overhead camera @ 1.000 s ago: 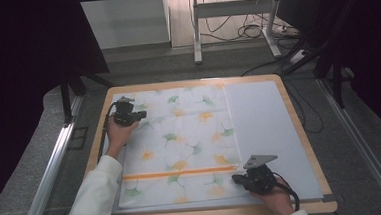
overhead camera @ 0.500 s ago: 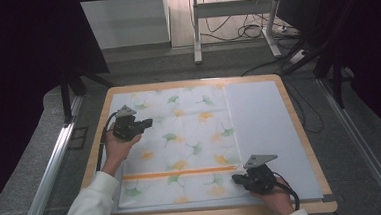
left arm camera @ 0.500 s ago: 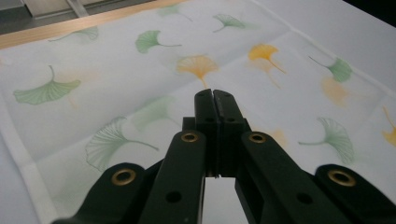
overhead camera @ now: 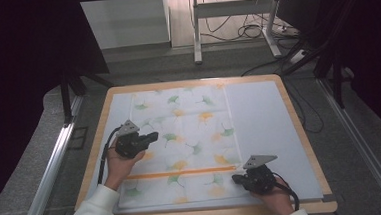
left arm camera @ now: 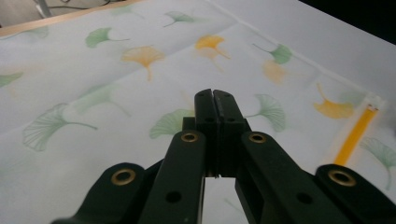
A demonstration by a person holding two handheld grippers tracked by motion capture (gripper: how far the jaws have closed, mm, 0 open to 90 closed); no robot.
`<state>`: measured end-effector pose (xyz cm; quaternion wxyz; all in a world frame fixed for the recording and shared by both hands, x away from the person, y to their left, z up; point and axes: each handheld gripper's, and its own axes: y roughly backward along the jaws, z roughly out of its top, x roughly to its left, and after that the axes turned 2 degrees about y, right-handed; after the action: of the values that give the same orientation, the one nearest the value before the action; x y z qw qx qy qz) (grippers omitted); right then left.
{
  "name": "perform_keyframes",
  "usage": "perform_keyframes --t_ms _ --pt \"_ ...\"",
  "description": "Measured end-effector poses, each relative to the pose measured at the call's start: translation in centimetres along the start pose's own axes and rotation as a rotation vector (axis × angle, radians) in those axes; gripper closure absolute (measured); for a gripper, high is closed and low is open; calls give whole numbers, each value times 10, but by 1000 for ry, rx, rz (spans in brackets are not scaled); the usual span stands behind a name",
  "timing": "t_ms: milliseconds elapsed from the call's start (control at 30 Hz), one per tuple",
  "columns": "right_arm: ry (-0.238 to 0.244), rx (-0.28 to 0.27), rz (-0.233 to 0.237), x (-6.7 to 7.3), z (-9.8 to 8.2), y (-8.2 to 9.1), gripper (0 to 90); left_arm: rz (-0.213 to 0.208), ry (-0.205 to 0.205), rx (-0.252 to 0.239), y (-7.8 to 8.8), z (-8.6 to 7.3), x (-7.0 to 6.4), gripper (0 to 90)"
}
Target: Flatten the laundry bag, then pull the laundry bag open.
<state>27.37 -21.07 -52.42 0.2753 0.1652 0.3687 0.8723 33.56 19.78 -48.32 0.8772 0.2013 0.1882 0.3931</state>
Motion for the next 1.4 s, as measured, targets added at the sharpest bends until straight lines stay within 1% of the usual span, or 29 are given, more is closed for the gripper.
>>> perform_keyframes --t_ms 33,67,300,333,433,533,567,600,633,700,767,833,900,933,967,1000,1033,1167,1200,1233,1300,1333,1367,1400 --pt "3 0 -3 0 0 0 890 -7 -7 0 1 0 -5 900" --pt "4 0 -4 1 0 0 890 -24 -14 0 1 -1 -13 900" --pt "14 -1 -7 1 0 0 889 -83 -42 42 -11 -7 -45 898" --pt "16 -1 -7 1 0 0 888 -89 -53 49 -13 -7 -49 896" --pt "17 1 -4 1 0 1 886 -116 -81 26 -16 -6 -63 895" --pt "16 1 -5 1 0 1 885 -128 -109 19 -18 -3 -76 897" --pt "16 1 -5 1 0 1 885 -128 -109 19 -18 -3 -76 895" --pt "18 0 -9 2 0 1 885 -142 -118 29 -21 -3 -83 884" --pt "17 0 -10 2 0 1 885 -144 -125 32 -22 -3 -86 874" --pt "18 0 -13 2 0 1 884 -139 -134 29 -24 -4 -92 819" --pt "20 5 -18 3 0 1 884 -131 -154 15 -26 -2 -98 780" --pt "18 3 -21 3 0 1 884 -145 -156 16 -28 0 -102 735" --pt "20 2 -17 2 0 0 884 -148 -160 14 -30 2 -107 710" --pt "20 2 -17 2 0 0 884 -148 -160 14 -30 2 -107 690" --pt "16 1 -12 2 0 1 884 -151 -161 17 -32 3 -109 671" --pt "16 1 -12 2 0 1 884 -151 -164 20 -34 4 -111 671" --pt "19 0 -13 2 0 0 884 -152 -172 27 -37 5 -114 646" --pt "17 -1 -18 3 -1 1 884 -157 -187 44 -45 9 -123 569" --pt "17 -1 -18 3 -1 1 884 -157 -187 44 -45 9 -123 550" --pt "12 -4 -20 3 -1 0 884 -162 -198 49 -48 11 -128 530" --pt "11 -3 -18 3 -1 1 884 -167 -204 54 -50 12 -131 501" --pt "10 -3 -17 3 -1 1 884 -173 -214 60 -52 12 -133 488" --pt "10 -3 -17 3 -1 1 884 -177 -215 62 -54 12 -136 488" --pt "11 -3 -16 3 -1 1 884 -182 -225 75 -59 11 -139 477"
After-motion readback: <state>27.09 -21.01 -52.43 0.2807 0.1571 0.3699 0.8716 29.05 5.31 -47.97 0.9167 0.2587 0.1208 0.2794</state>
